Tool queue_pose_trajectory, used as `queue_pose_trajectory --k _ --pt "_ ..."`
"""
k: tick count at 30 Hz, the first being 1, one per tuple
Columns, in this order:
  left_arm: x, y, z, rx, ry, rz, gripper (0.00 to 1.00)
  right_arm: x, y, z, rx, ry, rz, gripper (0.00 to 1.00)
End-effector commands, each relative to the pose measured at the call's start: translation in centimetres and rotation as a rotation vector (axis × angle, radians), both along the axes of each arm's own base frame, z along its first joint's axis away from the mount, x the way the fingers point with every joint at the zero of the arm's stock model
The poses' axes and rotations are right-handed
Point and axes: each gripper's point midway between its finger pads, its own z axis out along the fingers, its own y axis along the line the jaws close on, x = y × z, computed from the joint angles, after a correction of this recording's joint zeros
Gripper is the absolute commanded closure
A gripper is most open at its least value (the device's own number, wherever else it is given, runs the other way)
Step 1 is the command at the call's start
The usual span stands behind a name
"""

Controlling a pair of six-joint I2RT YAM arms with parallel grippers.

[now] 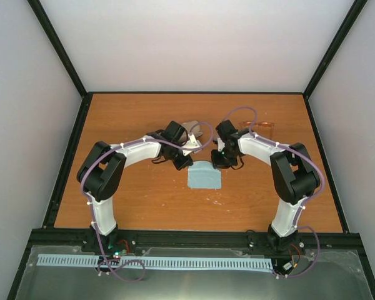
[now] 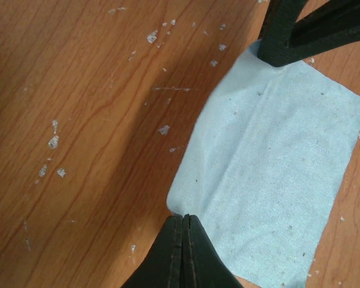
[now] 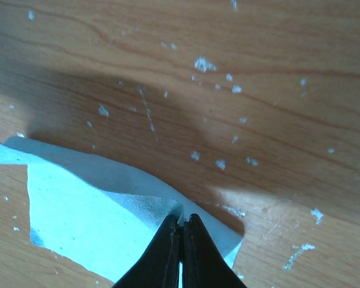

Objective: Organize the sunglasses
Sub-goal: Fold the glasses cleaning cloth at the center of the board.

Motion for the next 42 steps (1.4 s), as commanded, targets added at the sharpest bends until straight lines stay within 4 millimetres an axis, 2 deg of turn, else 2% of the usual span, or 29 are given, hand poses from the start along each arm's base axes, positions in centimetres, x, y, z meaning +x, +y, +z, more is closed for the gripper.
queue_pose_trajectory --k 1,9,17,24,35,42 --pt "-0.4 -0.8 1.5 -0.045 -0.037 -0.038 1.0 -0.5 0.0 0.9 0.032 -0.02 0.018 0.97" --pt "-1.8 -0.4 0.9 -0.045 -0.007 -0.065 1.0 -1.4 -0.3 0.5 0.034 -0.005 0.025 0.97" --pt "-2.8 -0.7 1.2 -0.059 0.01 -0.092 1.0 -1.9 -0.4 0.5 0.041 0.001 0.03 0.97" --pt "-4.8 -1.1 0.2 -0.039 0.033 -0.131 0.99 -2.8 -0.3 0.1 0.056 0.023 0.035 0.97" --pt "-5.1 -0.7 -0.1 -0.018 0.019 -0.148 1.0 -4.2 -0.8 -0.2 0.061 0.037 0.036 0.97" --pt "-5.9 -0.4 -0.4 -0.015 0.034 -0.16 1.0 -5.1 -0.8 -1.0 0.064 0.066 0.044 0.97"
